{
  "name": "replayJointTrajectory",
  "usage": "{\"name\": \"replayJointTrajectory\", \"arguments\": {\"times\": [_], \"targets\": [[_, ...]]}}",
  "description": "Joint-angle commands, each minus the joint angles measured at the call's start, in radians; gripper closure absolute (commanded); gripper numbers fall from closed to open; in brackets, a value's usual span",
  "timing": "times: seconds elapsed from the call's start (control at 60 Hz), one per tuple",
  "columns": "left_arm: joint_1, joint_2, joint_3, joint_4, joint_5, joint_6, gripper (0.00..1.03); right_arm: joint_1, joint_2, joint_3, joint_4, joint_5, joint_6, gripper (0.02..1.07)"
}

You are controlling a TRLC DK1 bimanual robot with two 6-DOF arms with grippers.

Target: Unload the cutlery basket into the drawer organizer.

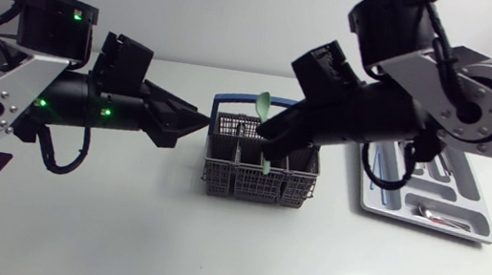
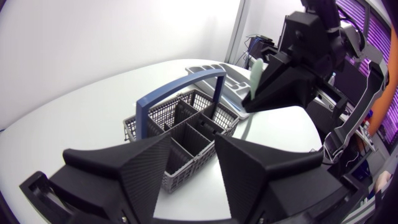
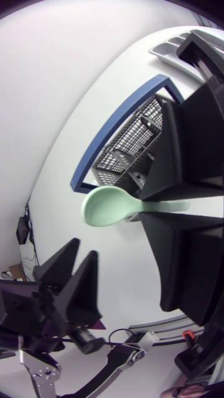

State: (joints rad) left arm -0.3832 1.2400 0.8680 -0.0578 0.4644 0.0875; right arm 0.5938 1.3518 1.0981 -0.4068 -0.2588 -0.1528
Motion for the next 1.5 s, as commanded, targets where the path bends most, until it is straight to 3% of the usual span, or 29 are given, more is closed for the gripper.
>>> {"name": "replayJointTrajectory", "arguments": {"times": [0.0,0.167,0.317,0.583,0.867,1.05,1.283,1.417,1.483], "targets": [[0.032,-0.022,-0.023,-0.017,-0.004,0.032,0.42,-0.046,-0.052,-0.063,-0.05,-0.013,-0.099,0.94],[0.055,-0.02,-0.023,-0.034,-0.04,0.051,0.36,-0.187,-0.118,-0.135,-0.173,-0.071,-0.298,0.94],[0.055,-0.016,-0.032,-0.045,-0.076,0.069,0.35,-0.425,-0.149,-0.184,-0.276,-0.129,-0.564,0.94],[0.06,-0.007,-0.034,-0.054,-0.105,0.078,0.35,-0.827,-0.008,-0.15,-0.366,-0.149,-1.031,0.95],[0.038,-0.002,-0.029,-0.073,-0.158,0.098,0.33,-1.029,0.228,-0.044,-0.264,-0.063,-1.283,0.97],[0.026,-0.001,-0.032,-0.08,-0.178,0.101,0.33,-1.065,0.314,0.009,-0.214,0.015,-1.38,0.97],[-0.006,0.006,-0.032,-0.08,-0.217,0.103,0.33,-1.08,0.441,0.017,-0.049,0.139,-1.446,0.96],[-0.013,0.016,-0.03,-0.082,-0.225,0.103,0.33,-1.085,0.486,0.005,0.006,0.182,-1.478,0.91],[-0.013,0.024,-0.029,-0.082,-0.23,0.104,0.33,-1.085,0.495,-0.009,0.036,0.201,-1.482,0.83]]}}
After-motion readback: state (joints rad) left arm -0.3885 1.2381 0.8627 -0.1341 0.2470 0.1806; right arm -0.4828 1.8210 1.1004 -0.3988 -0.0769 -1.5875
